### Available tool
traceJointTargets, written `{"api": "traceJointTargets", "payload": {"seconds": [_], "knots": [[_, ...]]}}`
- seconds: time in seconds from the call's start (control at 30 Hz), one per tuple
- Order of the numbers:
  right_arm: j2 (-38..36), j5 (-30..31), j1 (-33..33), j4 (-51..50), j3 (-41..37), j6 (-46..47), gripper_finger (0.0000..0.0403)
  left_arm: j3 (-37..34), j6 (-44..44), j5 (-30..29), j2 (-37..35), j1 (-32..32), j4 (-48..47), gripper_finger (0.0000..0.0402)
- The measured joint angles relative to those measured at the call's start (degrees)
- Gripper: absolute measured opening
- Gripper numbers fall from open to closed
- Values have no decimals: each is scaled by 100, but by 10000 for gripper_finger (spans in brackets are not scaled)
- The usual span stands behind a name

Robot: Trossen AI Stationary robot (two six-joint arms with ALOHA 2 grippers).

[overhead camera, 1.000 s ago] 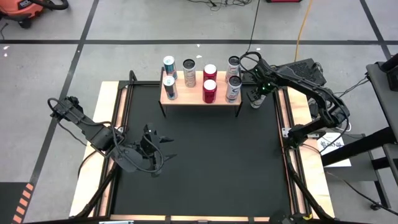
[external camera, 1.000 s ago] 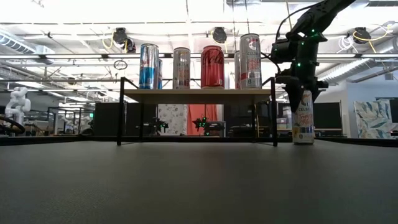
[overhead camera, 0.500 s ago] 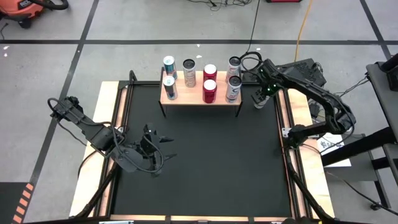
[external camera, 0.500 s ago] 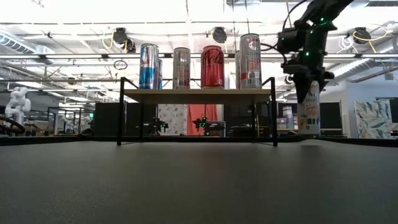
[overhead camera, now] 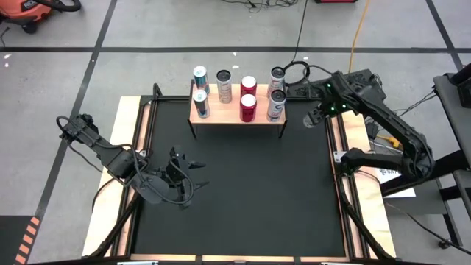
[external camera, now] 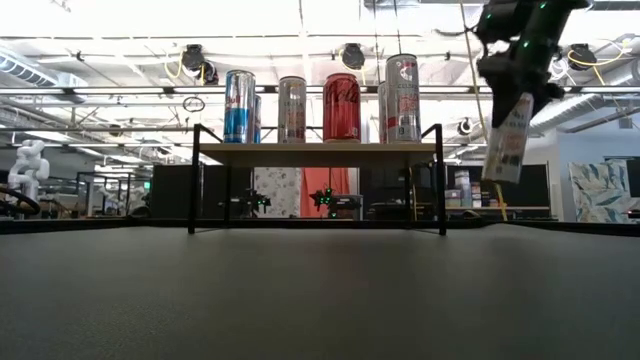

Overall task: Place canned beverage on shelf
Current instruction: Put the white orange soda can on the shelf aligned with the other white orange soda can

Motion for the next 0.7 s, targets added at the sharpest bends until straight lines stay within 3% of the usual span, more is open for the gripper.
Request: {"api": "traceJointTargets", "payload": {"seconds": [0.37,0.7], "knots": [[-476,-42,336,-26,70,406,226,0,-4,0,0,0,0,262],[-498,-14,576,-204,1184,561,226,0,2,-67,-178,0,-66,262]]}}
